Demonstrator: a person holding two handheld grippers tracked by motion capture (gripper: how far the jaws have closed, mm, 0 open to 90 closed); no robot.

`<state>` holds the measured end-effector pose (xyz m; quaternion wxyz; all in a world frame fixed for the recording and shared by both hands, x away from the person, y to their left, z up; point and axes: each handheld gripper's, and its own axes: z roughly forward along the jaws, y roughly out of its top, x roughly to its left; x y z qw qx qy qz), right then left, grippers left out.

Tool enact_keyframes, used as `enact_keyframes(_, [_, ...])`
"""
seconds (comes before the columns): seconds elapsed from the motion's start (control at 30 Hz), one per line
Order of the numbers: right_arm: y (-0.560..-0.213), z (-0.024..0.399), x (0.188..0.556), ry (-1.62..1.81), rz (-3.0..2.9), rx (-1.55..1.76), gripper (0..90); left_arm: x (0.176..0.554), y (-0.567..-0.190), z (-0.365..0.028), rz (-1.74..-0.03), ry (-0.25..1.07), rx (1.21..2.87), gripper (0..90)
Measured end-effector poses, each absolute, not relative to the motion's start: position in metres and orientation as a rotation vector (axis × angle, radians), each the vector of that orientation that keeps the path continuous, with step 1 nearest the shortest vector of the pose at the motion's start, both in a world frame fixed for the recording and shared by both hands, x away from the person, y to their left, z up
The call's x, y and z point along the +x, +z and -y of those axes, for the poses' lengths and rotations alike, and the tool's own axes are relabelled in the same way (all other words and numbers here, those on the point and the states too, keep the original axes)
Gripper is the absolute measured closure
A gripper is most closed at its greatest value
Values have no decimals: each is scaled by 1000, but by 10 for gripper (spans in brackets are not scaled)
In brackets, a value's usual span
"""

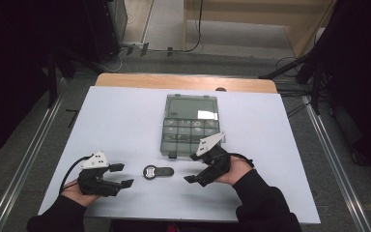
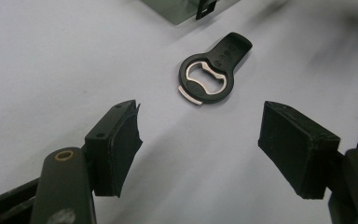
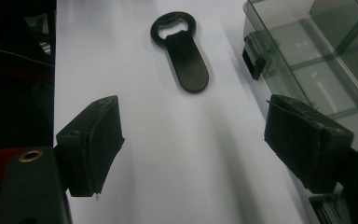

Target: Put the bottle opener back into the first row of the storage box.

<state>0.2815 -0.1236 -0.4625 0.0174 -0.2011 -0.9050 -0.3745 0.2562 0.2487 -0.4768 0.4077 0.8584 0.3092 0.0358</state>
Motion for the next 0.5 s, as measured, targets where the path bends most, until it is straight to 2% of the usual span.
enact_keyframes(0.5, [-460, 93, 293, -1157, 2791, -554, 200, 256, -477, -249, -778, 88, 2165, 284])
